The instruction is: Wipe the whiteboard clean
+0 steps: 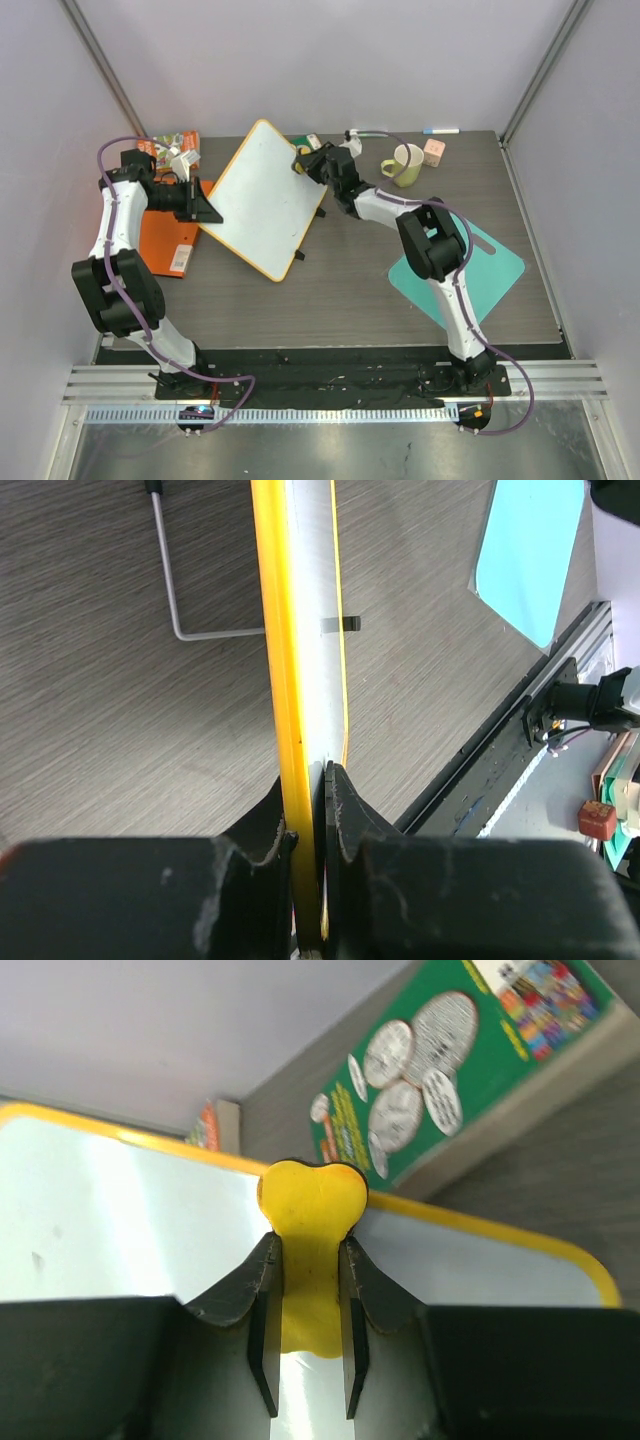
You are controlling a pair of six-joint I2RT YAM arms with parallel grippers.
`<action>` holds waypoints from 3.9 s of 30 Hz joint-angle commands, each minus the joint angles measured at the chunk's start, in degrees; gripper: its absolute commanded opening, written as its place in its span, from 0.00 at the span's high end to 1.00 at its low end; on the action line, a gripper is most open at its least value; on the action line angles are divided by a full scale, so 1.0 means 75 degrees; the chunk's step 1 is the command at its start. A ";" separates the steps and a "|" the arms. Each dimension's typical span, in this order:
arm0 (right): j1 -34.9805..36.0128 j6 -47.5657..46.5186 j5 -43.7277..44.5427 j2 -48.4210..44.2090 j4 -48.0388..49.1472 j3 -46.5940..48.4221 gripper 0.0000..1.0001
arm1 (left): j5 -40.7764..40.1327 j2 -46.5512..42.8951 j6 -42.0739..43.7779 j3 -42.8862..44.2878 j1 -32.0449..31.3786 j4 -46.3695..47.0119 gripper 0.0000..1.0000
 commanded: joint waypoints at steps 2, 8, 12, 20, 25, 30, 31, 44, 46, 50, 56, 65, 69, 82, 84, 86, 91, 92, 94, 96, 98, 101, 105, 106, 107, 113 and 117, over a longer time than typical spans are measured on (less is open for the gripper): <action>0.0241 -0.0407 -0.0137 -0.0966 0.0203 -0.2075 0.99 | -0.1055 -0.0168 0.1781 -0.0252 -0.0367 0.0420 1.00; 0.0638 -0.0324 -0.0840 -0.1189 0.0826 -0.3062 0.99 | -0.1008 -0.0215 0.1711 -0.0381 -0.0367 0.0550 1.00; 0.1189 -0.0384 -0.1355 -0.0909 0.0920 -0.3027 0.99 | -0.1032 -0.0262 0.1734 -0.0416 -0.0355 0.0549 1.00; 0.2162 0.0540 -0.1790 -0.0685 0.1656 -0.3963 0.99 | -0.0962 -0.0344 0.1699 -0.0463 -0.0367 0.0561 1.00; 0.2526 0.0660 -0.1801 -0.0627 0.2162 -0.4035 0.99 | -0.0961 -0.0426 0.1675 -0.0499 -0.0367 0.0596 1.00; 0.2538 0.0566 -0.1289 -0.0697 0.1568 -0.3333 0.99 | -0.1113 -0.0496 0.1711 -0.0475 -0.0367 0.0550 1.00; 0.2422 0.0485 -0.1146 -0.0778 0.1391 -0.3274 0.99 | -0.1125 -0.0508 0.1711 -0.0463 -0.0367 0.0538 1.00; 0.0676 0.0016 0.0063 -0.1576 -0.0849 -0.3577 0.99 | -0.1137 -0.0449 0.1699 -0.0416 -0.0367 0.0538 1.00; 0.0534 -0.0089 -0.0089 -0.1658 -0.0803 -0.3718 0.99 | -0.1125 -0.0426 0.1710 -0.0405 -0.0378 0.0526 1.00; 0.0768 -0.0441 -0.0687 -0.1635 -0.0732 -0.3812 0.99 | -0.1126 -0.0426 0.1687 -0.0405 -0.0367 0.0573 1.00; 0.1518 -0.0407 -0.0793 -0.1787 -0.0159 -0.4431 0.99 | -0.1125 -0.0438 0.1687 -0.0393 -0.0367 0.0550 1.00; 0.2256 -0.0149 -0.0840 -0.2057 0.0111 -0.5171 0.99 | -0.1196 -0.0461 0.1722 -0.0369 -0.0367 0.0491 1.00; 0.2595 -0.0055 -0.1107 -0.1975 0.0322 -0.5172 0.99 | -0.1160 -0.0461 0.1711 -0.0381 -0.0367 0.0503 1.00; 0.3065 -0.0008 -0.1286 -0.2173 0.0394 -0.4141 0.99 | -0.1289 -0.0414 0.1722 -0.0463 -0.0367 0.0526 1.00; 0.3065 -0.0113 -0.1017 -0.2372 0.0346 -0.4152 0.99 | -0.1266 -0.0403 0.1711 -0.0452 -0.0367 0.0515 1.00; 0.3019 -0.0207 -0.0691 -0.2747 0.0276 -0.4199 0.99 | -0.1254 -0.0403 0.1699 -0.0428 -0.0367 0.0503 1.00; 0.2703 -0.0348 -0.0290 -0.3589 0.0030 -0.4292 0.99 | -0.1266 -0.0379 0.1594 -0.0358 -0.0367 0.0596 1.00; 0.2551 -0.0348 -0.0255 -0.3719 -0.0005 -0.4339 0.99 | -0.1266 -0.0367 0.1559 -0.0311 -0.0367 0.0585 1.00; 0.2386 -0.0441 -0.0079 -0.4012 -0.0180 -0.4525 0.99 | -0.1266 -0.0309 0.1535 -0.0218 -0.0355 0.0573 1.00; 0.2176 -0.0640 0.0108 -0.4504 -0.0496 -0.4643 0.99 | -0.1278 -0.0297 0.1453 -0.0124 -0.0355 0.0573 1.00; 0.2012 -0.0978 0.0529 -0.5018 -0.0989 -0.4901 0.99 | -0.1266 -0.0274 0.1383 -0.0065 -0.0355 0.0573 1.00; 0.1871 -0.1354 0.1115 -0.5512 -0.1656 -0.5299 0.99 | -0.1289 -0.0262 0.1313 0.0005 -0.0355 0.0620 1.00; 0.1765 -0.1601 0.1643 -0.6227 -0.2407 -0.5815 0.99 | -0.1336 -0.0215 0.1079 0.0099 -0.0344 0.0620 1.00; 0.1753 -0.1602 0.1679 -0.6310 -0.2570 -0.6036 0.99 | -0.1336 -0.0192 0.1055 0.0111 -0.0355 0.0608 1.00; 0.1741 -0.1637 0.1714 -0.6369 -0.2653 -0.6131 0.99 | -0.1348 -0.0180 0.1043 0.0123 -0.0355 0.0608 1.00; 0.1753 -0.1602 0.1679 -0.6498 -0.3029 -0.6846 0.99 | -0.1465 -0.0087 0.0937 0.0181 -0.0355 0.0585 1.00; 0.1753 -0.1941 0.1784 -0.6405 -0.3275 -0.7198 0.99 | -0.1488 0.0066 0.0926 0.0403 -0.0355 0.0456 0.75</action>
